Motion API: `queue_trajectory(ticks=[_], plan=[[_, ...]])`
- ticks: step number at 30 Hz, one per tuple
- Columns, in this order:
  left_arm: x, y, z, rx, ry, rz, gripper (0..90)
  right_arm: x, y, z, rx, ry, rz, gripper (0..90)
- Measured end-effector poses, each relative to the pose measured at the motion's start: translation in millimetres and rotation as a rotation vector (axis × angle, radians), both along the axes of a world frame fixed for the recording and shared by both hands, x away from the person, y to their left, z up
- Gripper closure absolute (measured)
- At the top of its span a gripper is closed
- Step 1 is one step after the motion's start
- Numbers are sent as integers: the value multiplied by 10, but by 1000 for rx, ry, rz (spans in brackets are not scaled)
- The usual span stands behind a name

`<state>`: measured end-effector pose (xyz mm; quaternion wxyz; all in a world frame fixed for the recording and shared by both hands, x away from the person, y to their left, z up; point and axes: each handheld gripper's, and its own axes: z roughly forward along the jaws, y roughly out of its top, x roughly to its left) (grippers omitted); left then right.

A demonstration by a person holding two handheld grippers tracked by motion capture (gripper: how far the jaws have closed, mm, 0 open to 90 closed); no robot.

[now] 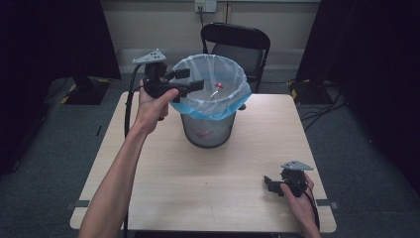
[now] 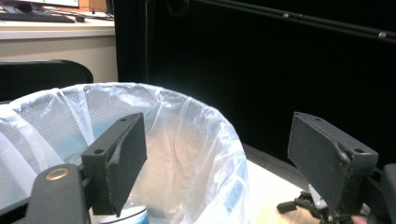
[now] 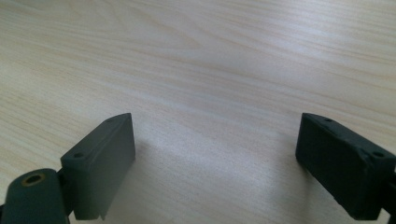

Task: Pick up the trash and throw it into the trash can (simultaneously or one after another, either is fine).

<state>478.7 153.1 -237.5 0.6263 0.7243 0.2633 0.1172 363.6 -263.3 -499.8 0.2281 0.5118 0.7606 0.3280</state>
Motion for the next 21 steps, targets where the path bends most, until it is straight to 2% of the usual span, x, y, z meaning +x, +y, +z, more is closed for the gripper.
queue_trajectory(ticks=[4,10,11,18,21], plan=[[-68,19,-36,-3,-9,-10,194,0,0,0,0,0,0,112],[-180,47,-70,16,-35,-40,210,0,0,0,0,0,-1,112],[-214,47,-89,31,-38,-50,207,0,0,0,0,0,0,112],[-326,67,-124,39,-44,-61,174,0,0,0,0,0,0,112],[-440,108,-133,39,-54,-52,173,0,0,0,0,0,0,112]])
